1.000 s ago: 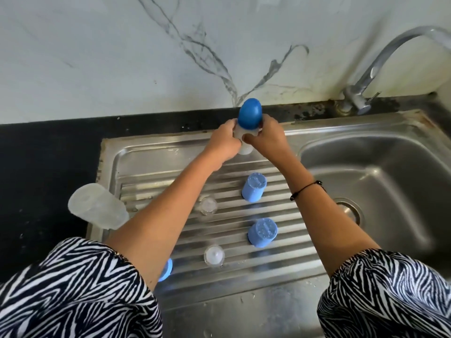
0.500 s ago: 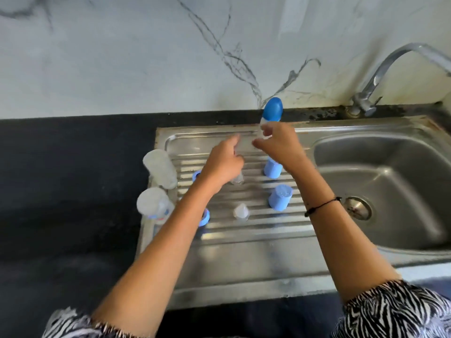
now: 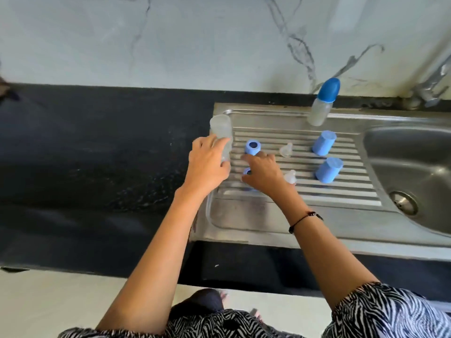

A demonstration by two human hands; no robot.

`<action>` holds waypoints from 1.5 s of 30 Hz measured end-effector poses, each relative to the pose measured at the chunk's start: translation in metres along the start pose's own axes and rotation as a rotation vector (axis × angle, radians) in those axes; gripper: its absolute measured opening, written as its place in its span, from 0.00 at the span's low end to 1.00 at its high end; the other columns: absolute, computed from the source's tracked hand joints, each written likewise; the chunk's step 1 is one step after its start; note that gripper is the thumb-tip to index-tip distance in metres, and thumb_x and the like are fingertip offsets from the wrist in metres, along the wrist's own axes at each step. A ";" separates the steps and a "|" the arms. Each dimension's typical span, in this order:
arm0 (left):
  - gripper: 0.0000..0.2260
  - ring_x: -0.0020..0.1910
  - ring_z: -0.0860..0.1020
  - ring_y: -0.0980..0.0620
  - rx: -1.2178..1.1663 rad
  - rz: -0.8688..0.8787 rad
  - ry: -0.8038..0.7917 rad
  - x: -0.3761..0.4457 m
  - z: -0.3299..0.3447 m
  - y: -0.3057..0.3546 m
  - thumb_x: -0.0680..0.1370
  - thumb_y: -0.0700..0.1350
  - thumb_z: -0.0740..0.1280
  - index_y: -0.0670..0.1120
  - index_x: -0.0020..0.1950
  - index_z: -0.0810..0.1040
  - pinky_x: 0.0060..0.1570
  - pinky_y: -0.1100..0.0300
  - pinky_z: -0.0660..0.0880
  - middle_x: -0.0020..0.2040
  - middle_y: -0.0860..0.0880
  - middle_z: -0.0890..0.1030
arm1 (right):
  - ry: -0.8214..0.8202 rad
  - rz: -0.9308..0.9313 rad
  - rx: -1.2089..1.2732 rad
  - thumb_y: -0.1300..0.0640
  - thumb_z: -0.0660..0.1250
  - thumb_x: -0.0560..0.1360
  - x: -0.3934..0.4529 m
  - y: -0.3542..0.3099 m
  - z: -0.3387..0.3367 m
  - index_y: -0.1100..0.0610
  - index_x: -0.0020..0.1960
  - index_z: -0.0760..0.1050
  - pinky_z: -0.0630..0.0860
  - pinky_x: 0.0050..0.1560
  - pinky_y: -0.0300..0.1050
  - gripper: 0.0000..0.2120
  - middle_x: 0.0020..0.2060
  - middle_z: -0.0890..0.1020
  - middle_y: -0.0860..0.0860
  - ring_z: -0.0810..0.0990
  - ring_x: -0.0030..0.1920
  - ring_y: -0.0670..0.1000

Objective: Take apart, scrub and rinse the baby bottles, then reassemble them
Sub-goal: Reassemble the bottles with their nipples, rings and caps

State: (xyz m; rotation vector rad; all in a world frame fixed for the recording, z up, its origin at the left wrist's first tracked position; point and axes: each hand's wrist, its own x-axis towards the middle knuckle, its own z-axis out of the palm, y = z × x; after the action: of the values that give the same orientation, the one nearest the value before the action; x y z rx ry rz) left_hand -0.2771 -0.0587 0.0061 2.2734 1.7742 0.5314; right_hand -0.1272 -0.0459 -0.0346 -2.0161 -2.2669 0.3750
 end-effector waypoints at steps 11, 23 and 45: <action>0.24 0.52 0.72 0.48 -0.354 0.079 -0.150 0.033 -0.028 -0.025 0.72 0.48 0.72 0.55 0.66 0.71 0.49 0.60 0.69 0.58 0.46 0.69 | -0.022 0.189 0.069 0.53 0.66 0.75 -0.023 -0.017 -0.057 0.62 0.54 0.77 0.71 0.49 0.45 0.14 0.49 0.81 0.57 0.79 0.51 0.58; 0.15 0.29 0.72 0.53 -0.938 -0.120 -0.236 0.061 -0.055 0.028 0.75 0.55 0.68 0.46 0.50 0.69 0.24 0.64 0.66 0.42 0.50 0.75 | 0.122 0.654 0.024 0.54 0.67 0.74 -0.062 0.014 -0.148 0.60 0.50 0.75 0.74 0.43 0.44 0.09 0.48 0.81 0.58 0.79 0.45 0.55; 0.10 0.36 0.74 0.56 -1.444 -0.292 -0.714 0.012 0.025 0.029 0.78 0.46 0.65 0.44 0.57 0.73 0.36 0.63 0.70 0.43 0.49 0.79 | 0.677 0.659 1.699 0.55 0.56 0.81 -0.099 0.002 -0.059 0.63 0.57 0.73 0.82 0.42 0.47 0.13 0.44 0.80 0.61 0.82 0.37 0.57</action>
State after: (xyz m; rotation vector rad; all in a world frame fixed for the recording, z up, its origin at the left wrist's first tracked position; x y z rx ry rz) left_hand -0.2392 -0.0532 -0.0038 0.9467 0.7816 0.5436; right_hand -0.0993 -0.1361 0.0317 -1.3105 -0.2978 0.9577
